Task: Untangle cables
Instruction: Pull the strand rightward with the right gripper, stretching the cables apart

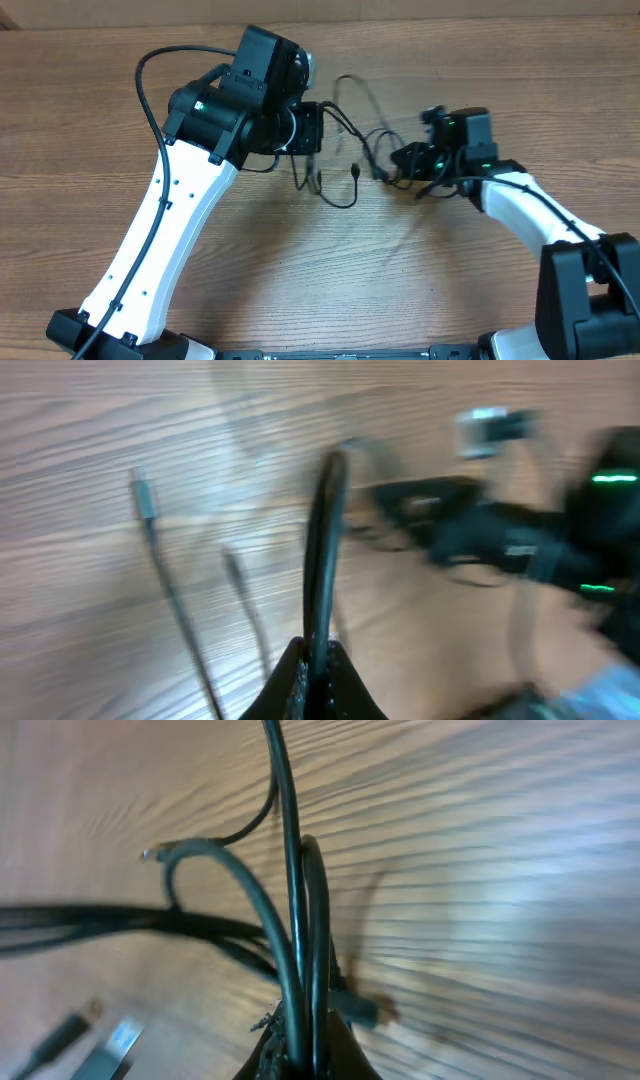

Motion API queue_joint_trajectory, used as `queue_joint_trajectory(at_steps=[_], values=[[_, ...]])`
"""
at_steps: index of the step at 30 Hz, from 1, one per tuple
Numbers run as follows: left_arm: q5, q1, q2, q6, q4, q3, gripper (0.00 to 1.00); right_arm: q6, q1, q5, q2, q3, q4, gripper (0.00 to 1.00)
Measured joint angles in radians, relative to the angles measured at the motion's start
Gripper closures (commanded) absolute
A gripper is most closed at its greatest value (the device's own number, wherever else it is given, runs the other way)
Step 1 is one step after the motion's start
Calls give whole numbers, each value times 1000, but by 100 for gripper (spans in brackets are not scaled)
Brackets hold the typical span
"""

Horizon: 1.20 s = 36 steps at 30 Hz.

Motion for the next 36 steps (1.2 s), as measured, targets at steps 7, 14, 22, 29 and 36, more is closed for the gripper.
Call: queue_joint_trajectory(at_steps=[7,14,22,29,36], values=[[-425,3,0,-214,-204,1,96,119,-116,-1,0,0,-74,96],[-619,65,0,-334,-275,2,96,159,-184,-14,0,0,-106,96],[-628,107,0,-353,-278,2,96,188,-186,-52,0,0,-114,96],[-641,107,0,-362,-252,2,85,193,-186,-48,0,0,-106,96],[-679,114,0,-366,-197,2,76,195,-195,21,0,0,-105,96]])
